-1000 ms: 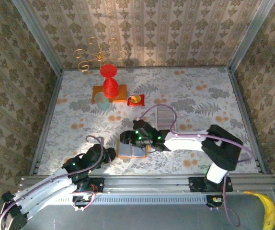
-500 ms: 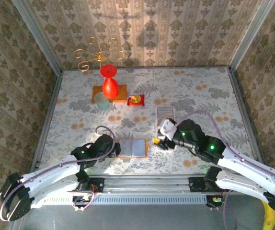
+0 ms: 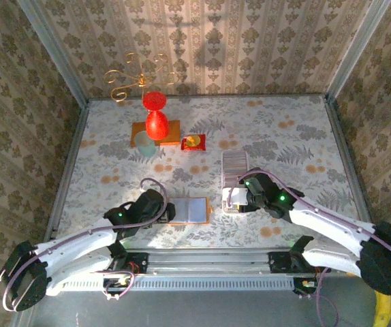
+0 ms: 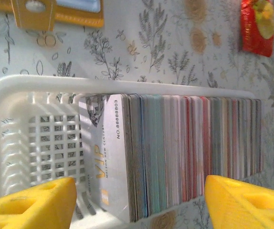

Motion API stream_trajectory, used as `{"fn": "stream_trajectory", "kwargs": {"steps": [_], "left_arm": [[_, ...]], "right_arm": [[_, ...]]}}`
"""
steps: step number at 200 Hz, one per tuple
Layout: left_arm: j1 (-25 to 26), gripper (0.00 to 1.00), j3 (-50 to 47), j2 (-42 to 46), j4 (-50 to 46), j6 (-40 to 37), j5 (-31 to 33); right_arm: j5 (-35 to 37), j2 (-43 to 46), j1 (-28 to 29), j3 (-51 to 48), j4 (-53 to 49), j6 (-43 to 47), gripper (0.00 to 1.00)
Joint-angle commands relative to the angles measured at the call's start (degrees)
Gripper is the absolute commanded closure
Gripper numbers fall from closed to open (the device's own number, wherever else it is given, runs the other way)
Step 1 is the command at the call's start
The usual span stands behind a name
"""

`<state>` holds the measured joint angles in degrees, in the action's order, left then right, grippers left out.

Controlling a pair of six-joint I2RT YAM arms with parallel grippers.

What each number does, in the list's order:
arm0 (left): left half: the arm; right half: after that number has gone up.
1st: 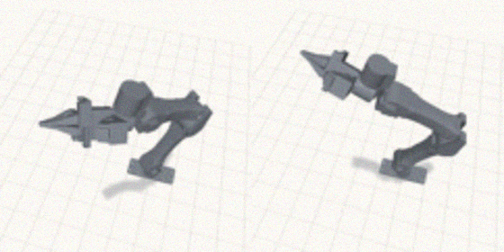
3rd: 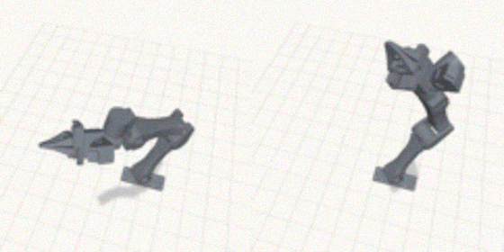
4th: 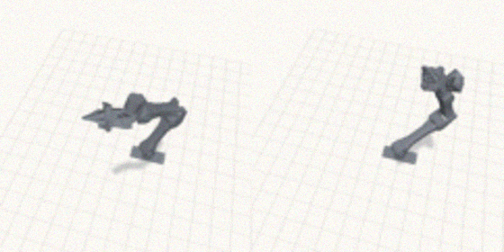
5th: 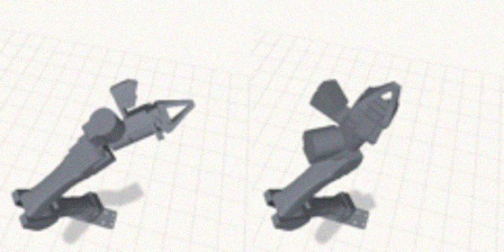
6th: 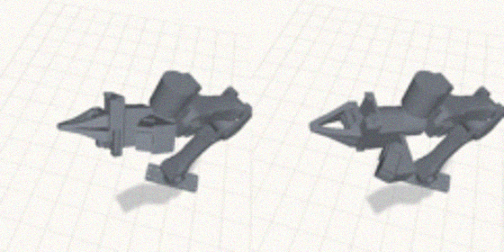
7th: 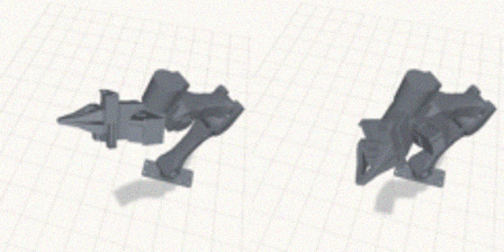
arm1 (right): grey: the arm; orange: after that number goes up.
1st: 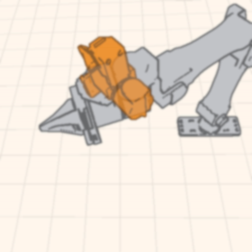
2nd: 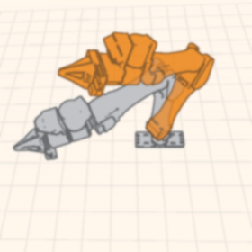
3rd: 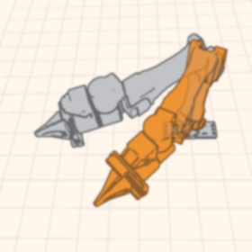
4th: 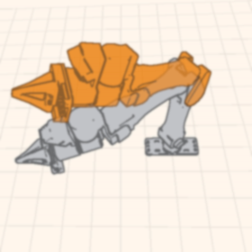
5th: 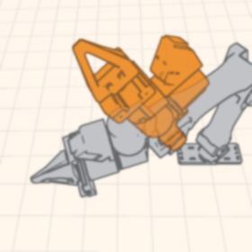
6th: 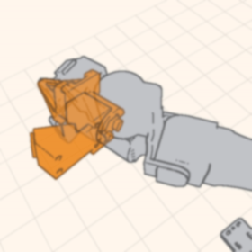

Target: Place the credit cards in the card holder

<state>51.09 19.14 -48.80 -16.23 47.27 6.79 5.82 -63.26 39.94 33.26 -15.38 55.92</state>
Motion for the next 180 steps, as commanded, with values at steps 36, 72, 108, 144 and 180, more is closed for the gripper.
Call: {"fn": "stream_trajectory", "kwargs": {"steps": [36, 72, 108, 144, 180], "left_arm": [[-1.1, 0.54, -1.9, 2.8, -1.1, -0.3, -1.2], [-1.7, 0.57, -2.7, 3.9, -1.0, 0.2, -2.0], [-1.8, 0.58, -3.5, 4.4, -0.6, 1.1, -1.8], [-1.9, 0.58, -3.6, 4.3, -0.8, 1.5, -2.2], [-2.0, 0.58, -3.8, 4.3, -0.6, 1.6, -2.2]], "right_arm": [[1.8, -7.9, -0.7, -0.3, 9.7, 5.6, 0.37], [1.9, -9.4, -0.9, 0.0, 9.3, 6.7, 0.53], [1.3, -8.5, -1.0, -0.7, 7.8, 6.8, 0.71], [1.4, -7.2, -0.9, -0.1, 5.8, 7.0, 0.82], [1.3, -5.9, -0.8, 0.2, 4.3, 6.5, 0.82]]}}
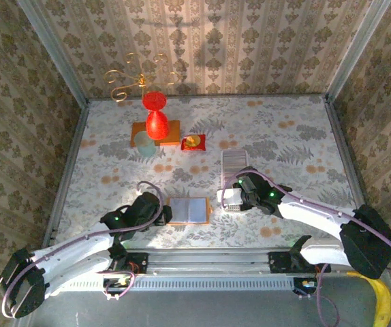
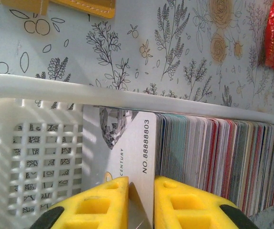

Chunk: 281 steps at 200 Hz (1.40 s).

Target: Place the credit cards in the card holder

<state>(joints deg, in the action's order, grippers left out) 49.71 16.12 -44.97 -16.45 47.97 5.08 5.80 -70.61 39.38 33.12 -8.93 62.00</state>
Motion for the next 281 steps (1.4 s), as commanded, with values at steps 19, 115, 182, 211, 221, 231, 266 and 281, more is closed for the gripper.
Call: {"fn": "stream_trajectory", "kwargs": {"steps": [19, 115, 182, 211, 221, 231, 266, 281], "left_arm": [[-0.6, 0.58, -0.7, 0.5, -0.4, 1.2, -0.6], [-0.6, 0.59, -0.6, 0.2, -0.2, 1.3, -0.7], [-0.8, 0.58, 0.5, -0.1, -1.2, 0.8, 0.1], [-0.8, 0.51, 0.8, -1.2, -0.3, 0.2, -0.9], [-0.8, 0.49, 1.2, -2.0, -0.3, -0.1, -1.2], [-0.8, 0.46, 1.7, -2.8, -0.5, -0.5, -1.5], [-0.8, 0.39, 3.5, -7.1, 0.1, -2.3, -2.9], [-0.7, 0.37, 4.8, -9.5, -0.4, -3.2, -3.1]], "right_arm": [[1.4, 2.4, -0.2, 0.6, -2.9, 0.1, 0.85], [-7.6, 12.7, 1.0, 3.5, -16.9, -7.7, 1.00], [-17.5, 27.2, 1.6, 6.6, -13.6, -49.9, 1.00], [-12.9, 25.2, 1.6, 8.0, -10.2, -81.6, 1.00], [-12.6, 23.0, 1.7, 8.4, -10.0, -90.5, 1.00], [-14.0, 20.3, 1.8, 8.5, -9.3, -98.0, 1.00], [-11.0, 12.5, 7.2, 4.2, 3.3, -115.7, 1.00], [-8.4, 9.5, 9.8, 3.5, 7.2, -119.0, 1.00]]}}
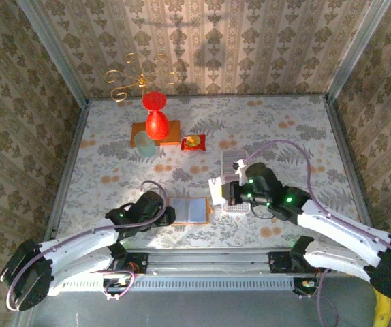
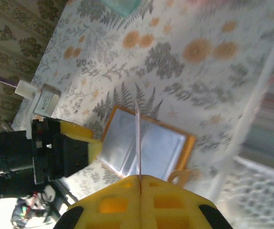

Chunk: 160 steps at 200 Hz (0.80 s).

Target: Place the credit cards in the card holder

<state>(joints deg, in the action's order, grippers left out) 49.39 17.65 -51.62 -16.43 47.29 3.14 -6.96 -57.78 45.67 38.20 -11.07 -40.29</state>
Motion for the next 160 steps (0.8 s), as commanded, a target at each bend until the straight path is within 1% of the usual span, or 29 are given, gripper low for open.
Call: {"fn": "stream_trajectory", "kwargs": {"steps": [1, 31, 55, 81, 94, 121, 160], "left_arm": [[-0.3, 0.37, 3.4, -3.0, -0.5, -2.5, -1.2], [-0.2, 0.36, 5.4, -7.2, -1.6, -3.4, -0.8], [0.1, 0.35, 6.3, -9.3, -2.0, -3.4, -0.8], [0.5, 0.35, 6.5, -10.4, -1.0, -3.2, -1.0], [0.9, 0.37, 6.6, -11.1, -0.1, -3.2, -1.5], [1.6, 0.43, 6.8, -12.3, -0.4, -2.9, -0.7], [1.8, 0.47, 6.3, -13.2, -0.4, -2.9, -0.5]], "right_arm": [[4.5, -3.6, 3.6, -1.6, 9.4, -16.8, 1.00], [7.6, -9.7, 6.6, -1.5, 13.8, -21.0, 1.00], [6.8, -15.0, 7.8, -0.8, 15.8, -22.9, 1.00], [8.0, -19.4, 9.6, 0.1, 16.8, -24.4, 1.00], [8.4, -21.2, 10.2, 0.4, 17.6, -25.0, 1.00], [8.5, -24.9, 10.7, 0.4, 20.2, -26.2, 1.00], [8.4, -28.3, 11.1, 1.0, 22.7, -26.7, 1.00]]}}
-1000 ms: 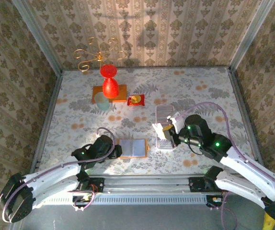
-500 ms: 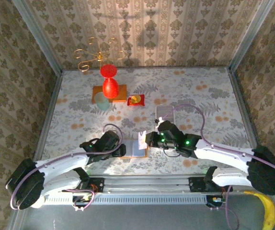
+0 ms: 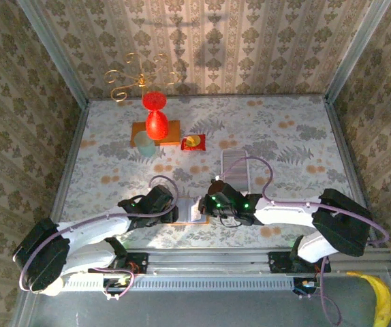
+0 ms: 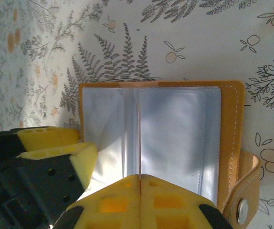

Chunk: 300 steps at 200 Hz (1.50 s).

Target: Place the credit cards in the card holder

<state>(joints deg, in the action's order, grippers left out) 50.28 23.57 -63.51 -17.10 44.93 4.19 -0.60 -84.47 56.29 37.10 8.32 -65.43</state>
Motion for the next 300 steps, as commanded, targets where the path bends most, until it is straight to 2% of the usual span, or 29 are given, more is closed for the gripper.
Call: {"fn": "stream_trajectory", "kwargs": {"steps": [1, 57, 141, 232, 300], "left_arm": [[0.9, 0.47, 0.4, -1.4, 0.3, -0.5, -1.6], [0.9, 0.58, -0.5, -1.9, 0.5, 0.0, -1.7], [1.2, 0.64, -1.6, -1.9, 1.5, 1.5, -2.3], [1.4, 0.69, -1.9, -1.8, 1.5, 1.8, -1.8], [1.3, 0.69, -2.0, -2.0, 1.6, 2.1, -1.7]], "right_arm": [[2.1, -1.6, 0.5, 2.1, 3.4, -1.5, 1.00], [3.4, -3.7, 0.8, 2.4, 6.4, -2.6, 1.00], [6.0, -5.1, 1.3, 0.1, 10.5, -4.8, 1.00], [9.9, -3.9, 1.5, -3.0, 11.6, -6.0, 1.00], [9.4, -5.3, 1.7, -3.6, 15.2, -6.9, 1.00]]}}
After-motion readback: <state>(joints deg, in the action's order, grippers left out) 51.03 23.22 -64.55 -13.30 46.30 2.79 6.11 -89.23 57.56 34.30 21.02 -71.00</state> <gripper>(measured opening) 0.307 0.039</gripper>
